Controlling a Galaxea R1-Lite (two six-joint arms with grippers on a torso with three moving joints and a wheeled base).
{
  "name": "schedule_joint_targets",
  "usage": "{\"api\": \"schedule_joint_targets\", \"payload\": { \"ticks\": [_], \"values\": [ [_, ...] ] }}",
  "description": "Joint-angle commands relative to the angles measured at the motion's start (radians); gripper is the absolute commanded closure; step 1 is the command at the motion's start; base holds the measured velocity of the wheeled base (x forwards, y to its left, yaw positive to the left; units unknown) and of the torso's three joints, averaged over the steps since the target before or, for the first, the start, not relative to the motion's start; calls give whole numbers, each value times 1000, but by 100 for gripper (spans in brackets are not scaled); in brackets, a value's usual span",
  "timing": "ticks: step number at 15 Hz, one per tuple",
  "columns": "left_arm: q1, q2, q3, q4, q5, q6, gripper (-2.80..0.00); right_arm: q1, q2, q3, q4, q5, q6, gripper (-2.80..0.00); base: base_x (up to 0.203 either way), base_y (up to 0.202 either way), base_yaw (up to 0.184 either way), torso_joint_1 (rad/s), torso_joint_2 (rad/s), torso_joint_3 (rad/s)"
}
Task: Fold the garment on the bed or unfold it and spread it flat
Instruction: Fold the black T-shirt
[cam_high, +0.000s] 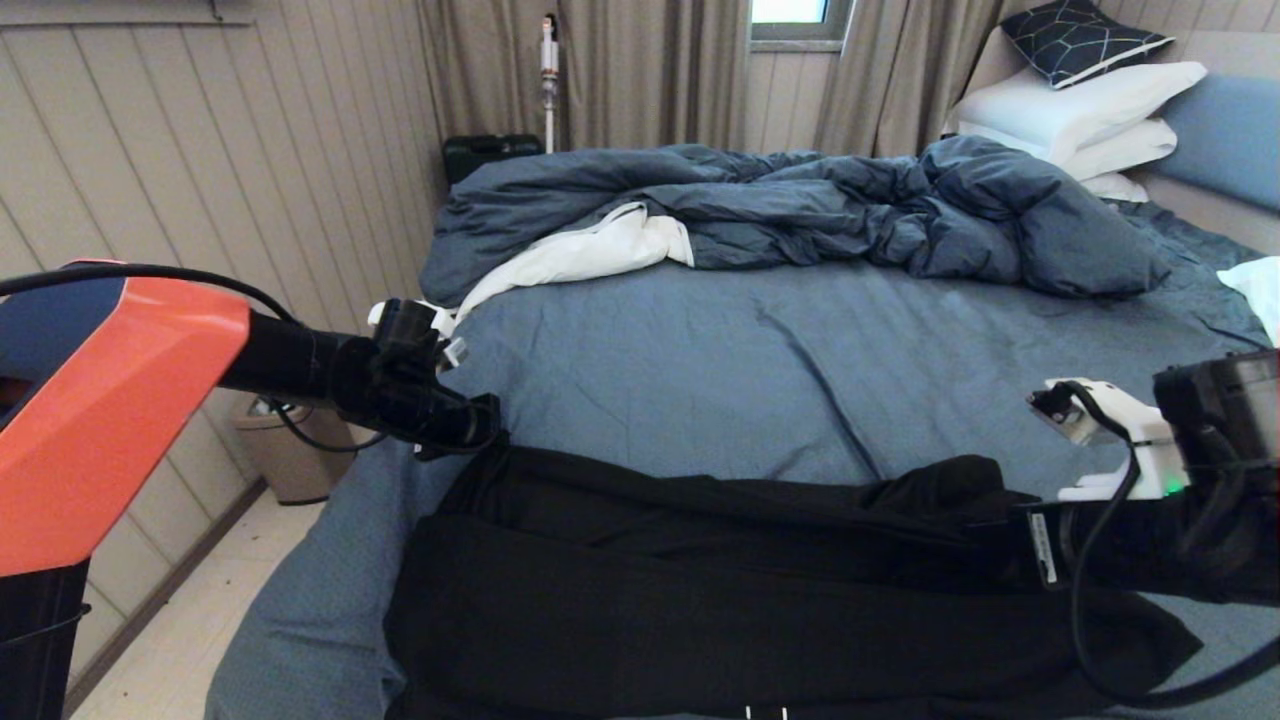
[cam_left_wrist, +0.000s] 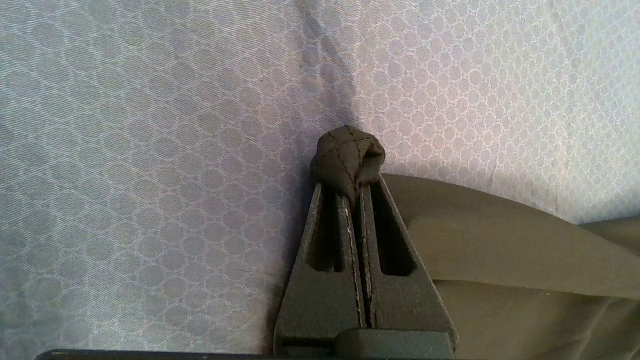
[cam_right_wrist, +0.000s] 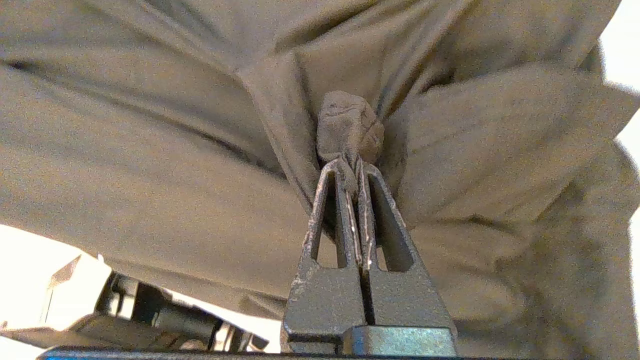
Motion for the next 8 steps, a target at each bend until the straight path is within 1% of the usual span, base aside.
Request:
{"api": "schedule_joint_targets", "payload": {
  "ticks": [1,2,6,8],
  "values": [
    [0,-2,-1,1,-2,-2,0,3,12,-8,-4,-3,0,0,0,0,0,0,0,0],
    [0,-2,0,1,-2,-2,0,4,27,-4,-6,-6,-3,-280,0,0,0,0,0,0],
    [0,-1,-3,1,-2,-2,0,-6,72,-52,-17,0,5,-280,0,0,0,0,0,0],
    [0,-1,-3,1,-2,-2,0,-11,77,-112,-8,-1,18,-280,0,0,0,0,0,0]
  ]
}}
